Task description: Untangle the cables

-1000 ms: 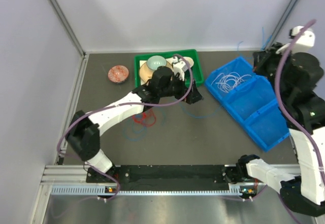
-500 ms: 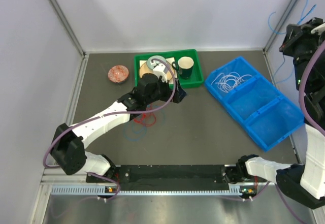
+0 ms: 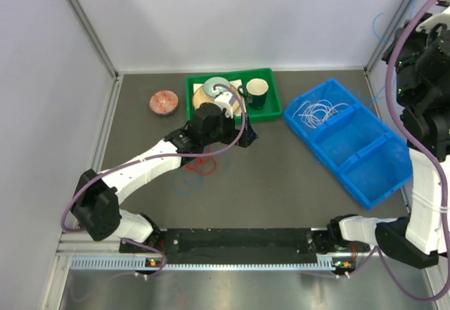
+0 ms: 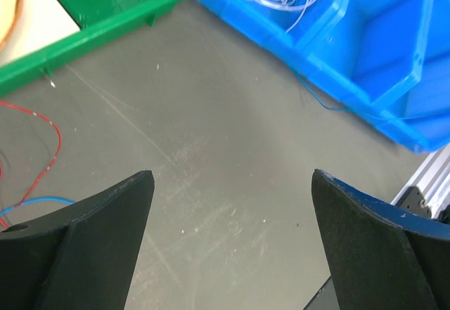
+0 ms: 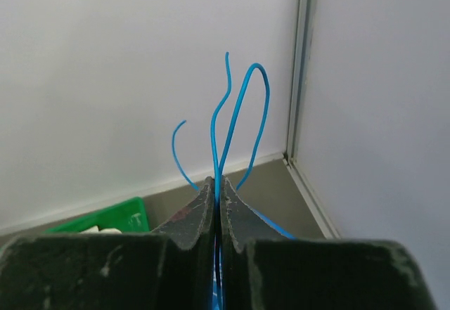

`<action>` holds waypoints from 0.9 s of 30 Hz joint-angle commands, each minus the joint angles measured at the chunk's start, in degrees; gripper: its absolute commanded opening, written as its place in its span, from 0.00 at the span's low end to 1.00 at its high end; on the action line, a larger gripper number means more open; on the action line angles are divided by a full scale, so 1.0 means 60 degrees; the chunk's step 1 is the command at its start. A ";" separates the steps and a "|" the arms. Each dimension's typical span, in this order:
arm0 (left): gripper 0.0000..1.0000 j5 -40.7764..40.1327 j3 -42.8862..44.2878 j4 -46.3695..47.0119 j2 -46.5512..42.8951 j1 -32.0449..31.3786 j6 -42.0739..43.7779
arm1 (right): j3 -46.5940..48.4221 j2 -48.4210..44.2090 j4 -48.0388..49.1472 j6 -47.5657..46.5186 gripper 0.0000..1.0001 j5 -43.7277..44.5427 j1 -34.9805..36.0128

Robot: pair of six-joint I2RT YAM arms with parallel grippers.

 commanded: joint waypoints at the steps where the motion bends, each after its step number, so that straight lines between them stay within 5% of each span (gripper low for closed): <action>1: 0.99 0.0187 0.0242 -0.0126 0.0175 0.0005 0.0201 | -0.0947 -0.0048 0.0078 0.0954 0.00 -0.1576 -0.1066; 9: 0.99 0.0128 0.0301 -0.0492 0.0366 0.0005 0.0318 | -0.1682 0.0229 0.0151 0.2567 0.00 -0.4190 -0.3631; 19: 0.99 -0.0019 0.0447 -0.0610 0.0527 0.0005 0.0421 | -0.1329 0.0655 0.0166 0.2670 0.00 -0.4674 -0.4321; 27: 0.99 0.0055 0.0345 -0.0624 0.0659 0.0005 0.0406 | -0.3583 0.0011 0.0824 0.2962 0.00 -0.4616 -0.4321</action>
